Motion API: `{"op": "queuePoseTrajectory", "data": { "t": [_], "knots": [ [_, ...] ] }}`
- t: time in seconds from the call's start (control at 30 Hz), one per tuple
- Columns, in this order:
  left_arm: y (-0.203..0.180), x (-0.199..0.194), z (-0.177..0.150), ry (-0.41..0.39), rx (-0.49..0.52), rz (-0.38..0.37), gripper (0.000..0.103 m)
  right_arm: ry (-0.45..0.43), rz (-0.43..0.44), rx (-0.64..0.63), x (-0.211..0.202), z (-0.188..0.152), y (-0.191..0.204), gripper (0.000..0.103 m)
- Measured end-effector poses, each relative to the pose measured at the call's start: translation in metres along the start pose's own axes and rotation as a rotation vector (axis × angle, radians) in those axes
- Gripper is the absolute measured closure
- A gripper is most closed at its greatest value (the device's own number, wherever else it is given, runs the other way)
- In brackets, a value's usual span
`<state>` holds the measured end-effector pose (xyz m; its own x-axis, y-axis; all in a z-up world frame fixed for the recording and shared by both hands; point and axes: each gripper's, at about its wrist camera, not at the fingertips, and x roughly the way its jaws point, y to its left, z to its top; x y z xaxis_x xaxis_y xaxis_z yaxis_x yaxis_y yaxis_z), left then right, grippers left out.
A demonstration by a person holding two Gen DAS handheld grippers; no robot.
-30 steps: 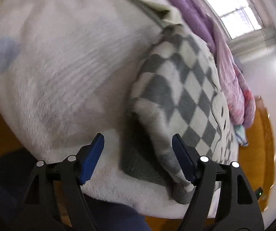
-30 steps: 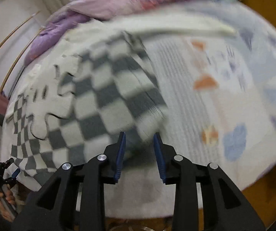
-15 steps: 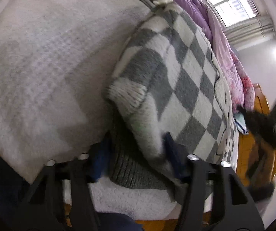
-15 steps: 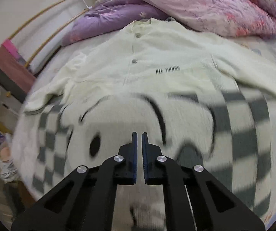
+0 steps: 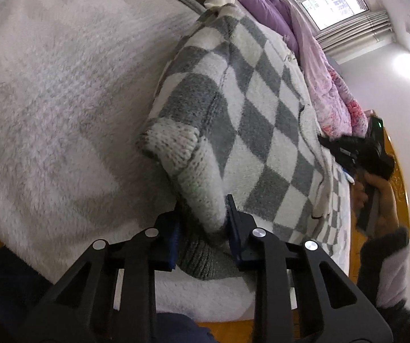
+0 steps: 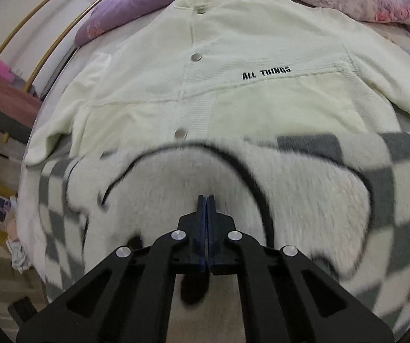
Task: Fold large clothes
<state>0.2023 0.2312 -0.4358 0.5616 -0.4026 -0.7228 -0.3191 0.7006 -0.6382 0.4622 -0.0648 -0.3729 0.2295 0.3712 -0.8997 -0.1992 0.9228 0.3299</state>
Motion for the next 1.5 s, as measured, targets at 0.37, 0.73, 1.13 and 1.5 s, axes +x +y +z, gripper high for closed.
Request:
{"op": "queuePoseTrajectory", "data": {
  "t": [0.37,0.73,1.13,1.5],
  "knots": [
    [-0.016,-0.026,0.001,-0.033,0.036,-0.037,0.079,-0.057,0.047,-0.033,0.0,-0.102,-0.001,0.103],
    [-0.055,-0.047,0.003,-0.058,0.096,-0.082,0.08,-0.009,0.151,0.021,0.007,-0.189,-0.011,0.103],
    [-0.078,-0.055,0.01,-0.044,0.108,-0.072,0.08,-0.428,0.234,-0.482,-0.083,-0.261,0.11,0.05],
    [-0.088,-0.061,0.011,-0.036,0.136,-0.084,0.081,-0.537,0.089,-0.639,-0.024,-0.257,0.16,0.044]
  ]
}}
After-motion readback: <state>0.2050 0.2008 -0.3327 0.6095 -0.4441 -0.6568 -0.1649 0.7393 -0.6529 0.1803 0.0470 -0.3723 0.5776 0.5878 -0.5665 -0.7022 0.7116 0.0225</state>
